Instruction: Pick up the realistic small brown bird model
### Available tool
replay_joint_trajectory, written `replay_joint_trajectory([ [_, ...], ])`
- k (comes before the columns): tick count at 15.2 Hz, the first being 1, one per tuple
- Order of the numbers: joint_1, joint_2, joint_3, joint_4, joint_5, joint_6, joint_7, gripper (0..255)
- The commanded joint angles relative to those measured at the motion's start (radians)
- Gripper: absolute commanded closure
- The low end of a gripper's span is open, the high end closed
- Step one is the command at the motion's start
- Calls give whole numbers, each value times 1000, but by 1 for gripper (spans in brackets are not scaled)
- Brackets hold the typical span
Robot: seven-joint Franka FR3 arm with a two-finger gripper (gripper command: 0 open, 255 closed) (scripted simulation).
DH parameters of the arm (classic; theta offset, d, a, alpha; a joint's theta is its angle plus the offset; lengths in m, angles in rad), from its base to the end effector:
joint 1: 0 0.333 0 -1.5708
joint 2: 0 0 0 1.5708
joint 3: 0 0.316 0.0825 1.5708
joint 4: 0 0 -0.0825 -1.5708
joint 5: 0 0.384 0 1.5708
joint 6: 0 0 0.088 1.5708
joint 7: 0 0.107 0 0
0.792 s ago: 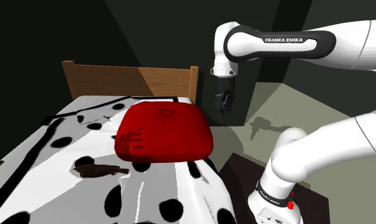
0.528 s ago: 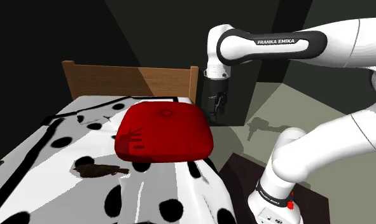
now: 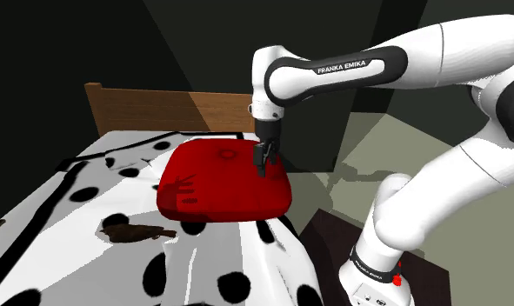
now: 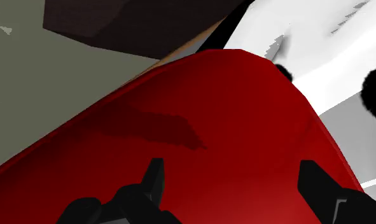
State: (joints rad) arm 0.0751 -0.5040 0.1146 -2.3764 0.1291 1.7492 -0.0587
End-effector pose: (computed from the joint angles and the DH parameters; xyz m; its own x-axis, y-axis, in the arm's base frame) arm 0.3761 0.0876 0.4960 0.9719 0.2016 -0.1214 0.1935 -0.9782 -0.0751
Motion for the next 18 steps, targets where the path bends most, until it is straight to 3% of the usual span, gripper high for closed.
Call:
replay_joint_trajectory([
  [1, 15, 64, 25, 24, 7, 59, 5, 0],
  [9, 70, 302, 114, 162, -8, 223, 37, 0],
  [18, 143, 583, 187, 389, -104, 338, 101, 0],
])
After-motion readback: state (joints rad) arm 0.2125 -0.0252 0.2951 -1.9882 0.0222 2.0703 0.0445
